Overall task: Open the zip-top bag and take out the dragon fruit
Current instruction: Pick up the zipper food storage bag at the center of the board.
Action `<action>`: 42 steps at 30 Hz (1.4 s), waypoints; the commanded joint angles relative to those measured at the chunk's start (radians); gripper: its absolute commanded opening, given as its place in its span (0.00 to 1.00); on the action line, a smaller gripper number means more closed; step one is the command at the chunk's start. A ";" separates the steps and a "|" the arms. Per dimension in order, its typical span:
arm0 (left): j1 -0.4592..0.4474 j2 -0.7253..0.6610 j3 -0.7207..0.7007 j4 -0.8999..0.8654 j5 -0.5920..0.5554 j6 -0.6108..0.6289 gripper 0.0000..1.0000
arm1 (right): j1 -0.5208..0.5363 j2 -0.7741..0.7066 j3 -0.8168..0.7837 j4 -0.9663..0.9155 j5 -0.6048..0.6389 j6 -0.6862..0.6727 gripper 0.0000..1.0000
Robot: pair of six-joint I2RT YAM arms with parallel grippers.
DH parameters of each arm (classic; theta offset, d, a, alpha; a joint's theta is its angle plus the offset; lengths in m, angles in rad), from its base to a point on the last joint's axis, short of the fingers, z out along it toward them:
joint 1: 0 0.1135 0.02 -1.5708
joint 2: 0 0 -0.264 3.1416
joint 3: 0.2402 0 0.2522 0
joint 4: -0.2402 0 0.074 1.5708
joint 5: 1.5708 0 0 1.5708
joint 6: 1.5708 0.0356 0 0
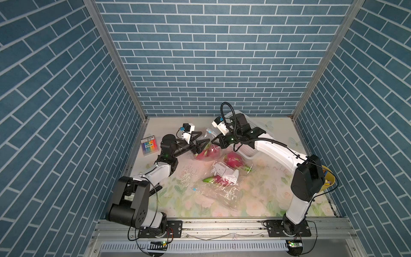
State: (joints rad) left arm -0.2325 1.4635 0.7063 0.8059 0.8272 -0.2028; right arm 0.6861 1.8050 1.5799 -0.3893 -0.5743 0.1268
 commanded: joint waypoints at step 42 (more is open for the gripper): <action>-0.087 0.067 0.120 -0.219 0.082 0.004 0.01 | 0.179 -0.153 0.001 0.001 0.549 -0.258 0.54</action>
State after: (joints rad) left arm -0.3164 1.5429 0.7982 0.5907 0.8951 -0.1898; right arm 0.8387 1.6176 1.5463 -0.3836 -0.0696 -0.0570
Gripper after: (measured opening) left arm 0.079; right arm 0.542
